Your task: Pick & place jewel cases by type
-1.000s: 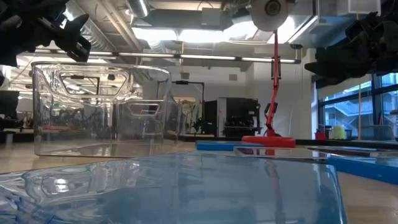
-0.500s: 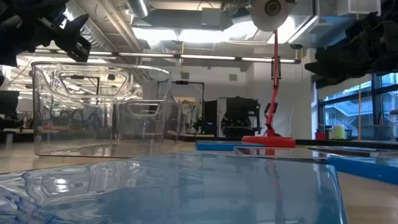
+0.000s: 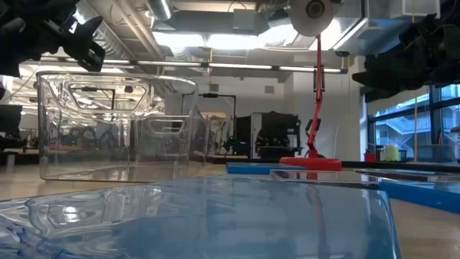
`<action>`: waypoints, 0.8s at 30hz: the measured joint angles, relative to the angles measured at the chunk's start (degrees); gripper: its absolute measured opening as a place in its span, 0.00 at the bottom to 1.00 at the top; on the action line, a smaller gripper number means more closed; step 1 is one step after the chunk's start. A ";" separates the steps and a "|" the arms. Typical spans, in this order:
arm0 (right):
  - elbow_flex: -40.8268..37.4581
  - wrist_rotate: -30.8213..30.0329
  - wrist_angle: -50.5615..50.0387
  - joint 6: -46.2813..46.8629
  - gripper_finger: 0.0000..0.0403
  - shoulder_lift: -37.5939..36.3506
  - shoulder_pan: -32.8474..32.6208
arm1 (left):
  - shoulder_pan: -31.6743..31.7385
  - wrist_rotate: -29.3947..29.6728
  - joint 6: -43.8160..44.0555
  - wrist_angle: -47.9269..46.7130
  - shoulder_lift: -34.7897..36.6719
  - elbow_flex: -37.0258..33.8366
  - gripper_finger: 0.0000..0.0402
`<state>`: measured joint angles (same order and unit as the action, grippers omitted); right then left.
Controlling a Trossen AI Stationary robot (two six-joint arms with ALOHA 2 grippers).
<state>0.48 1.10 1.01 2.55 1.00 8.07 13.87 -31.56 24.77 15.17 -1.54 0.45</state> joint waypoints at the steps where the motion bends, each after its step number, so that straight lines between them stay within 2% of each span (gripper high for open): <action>1: 0.01 -0.02 0.00 0.00 0.63 0.00 -0.01 | 0.01 -0.01 0.02 0.00 0.00 -0.01 0.42; 16: -0.01 0.22 0.05 1.75 0.63 0.02 0.01 | 0.01 0.01 0.02 0.00 0.00 -0.02 0.42; 18: -0.01 2.06 0.98 9.08 0.63 0.02 0.01 | 0.02 0.01 0.00 0.01 0.00 0.00 0.42; 21: -0.01 5.03 3.67 25.21 0.63 0.00 -0.01 | 0.00 0.01 0.00 -0.01 0.00 -0.02 0.42; 24: -0.01 1.69 4.47 32.94 0.63 0.02 0.01 | 0.00 0.00 0.00 0.01 0.00 -0.01 0.42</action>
<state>0.47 2.79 5.48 35.48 1.02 8.08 13.88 -31.55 24.77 15.18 -1.54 0.44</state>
